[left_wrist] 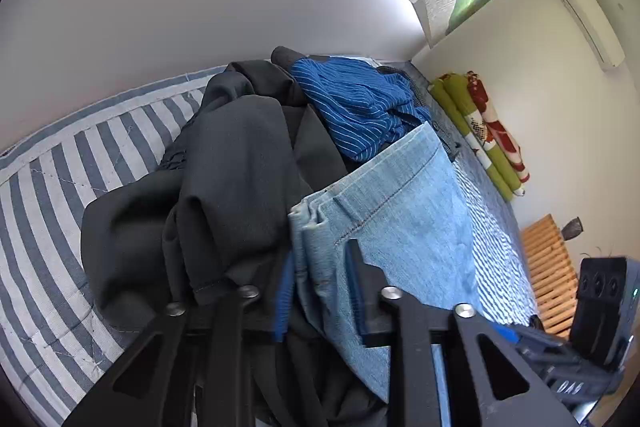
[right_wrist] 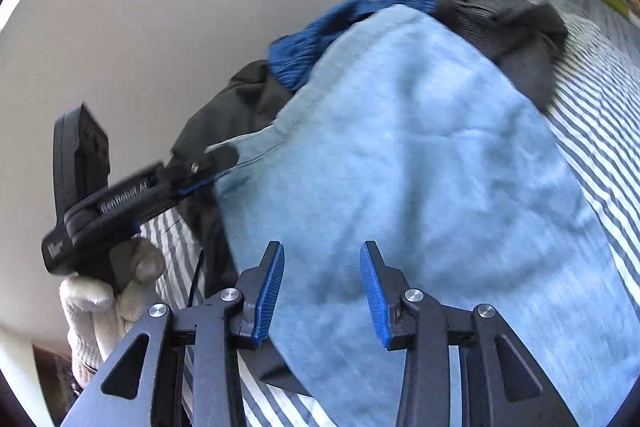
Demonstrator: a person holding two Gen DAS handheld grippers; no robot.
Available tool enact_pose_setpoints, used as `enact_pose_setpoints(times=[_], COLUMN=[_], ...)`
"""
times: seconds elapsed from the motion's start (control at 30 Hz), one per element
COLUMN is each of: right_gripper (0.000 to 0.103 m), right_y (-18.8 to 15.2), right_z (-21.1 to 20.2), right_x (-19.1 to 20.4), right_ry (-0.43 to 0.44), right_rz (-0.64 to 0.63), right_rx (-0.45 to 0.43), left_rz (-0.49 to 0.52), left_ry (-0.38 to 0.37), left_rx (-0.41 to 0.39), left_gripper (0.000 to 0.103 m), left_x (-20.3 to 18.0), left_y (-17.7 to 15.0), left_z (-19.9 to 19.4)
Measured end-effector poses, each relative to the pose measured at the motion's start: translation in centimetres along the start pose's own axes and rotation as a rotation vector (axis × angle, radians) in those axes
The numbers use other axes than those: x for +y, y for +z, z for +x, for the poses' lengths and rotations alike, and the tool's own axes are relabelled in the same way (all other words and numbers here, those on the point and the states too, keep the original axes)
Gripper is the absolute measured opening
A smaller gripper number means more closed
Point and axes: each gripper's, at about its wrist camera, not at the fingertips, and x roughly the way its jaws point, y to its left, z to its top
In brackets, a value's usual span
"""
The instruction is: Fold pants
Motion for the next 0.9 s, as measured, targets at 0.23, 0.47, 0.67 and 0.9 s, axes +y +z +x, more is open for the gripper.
enact_pose_setpoints(times=[0.23, 0.47, 0.67, 0.9], right_gripper=[0.036, 0.051, 0.053, 0.053], right_y=[3.1, 8.7, 11.6, 12.4], right_z=[-1.2, -0.4, 3.0, 5.8], right_x=[-0.1, 0.4, 1.2, 2.6], right_ry=[0.021, 0.083, 0.053, 0.023], right_rz=[0.015, 0.08, 0.099, 0.055], right_rx=[-0.02, 0.042, 0.145, 0.208], left_rz=[0.1, 0.194, 0.26, 0.299], left_ry=[-0.022, -0.141, -0.172, -0.221], left_rx=[-0.066, -0.041, -0.008, 0.001], left_gripper=[0.013, 0.013, 0.013, 0.013], left_x=[-1.9, -4.9, -7.0, -8.5], left_y=[-0.7, -2.1, -3.3, -4.1], left_z=[-1.8, -2.0, -1.5, -2.0])
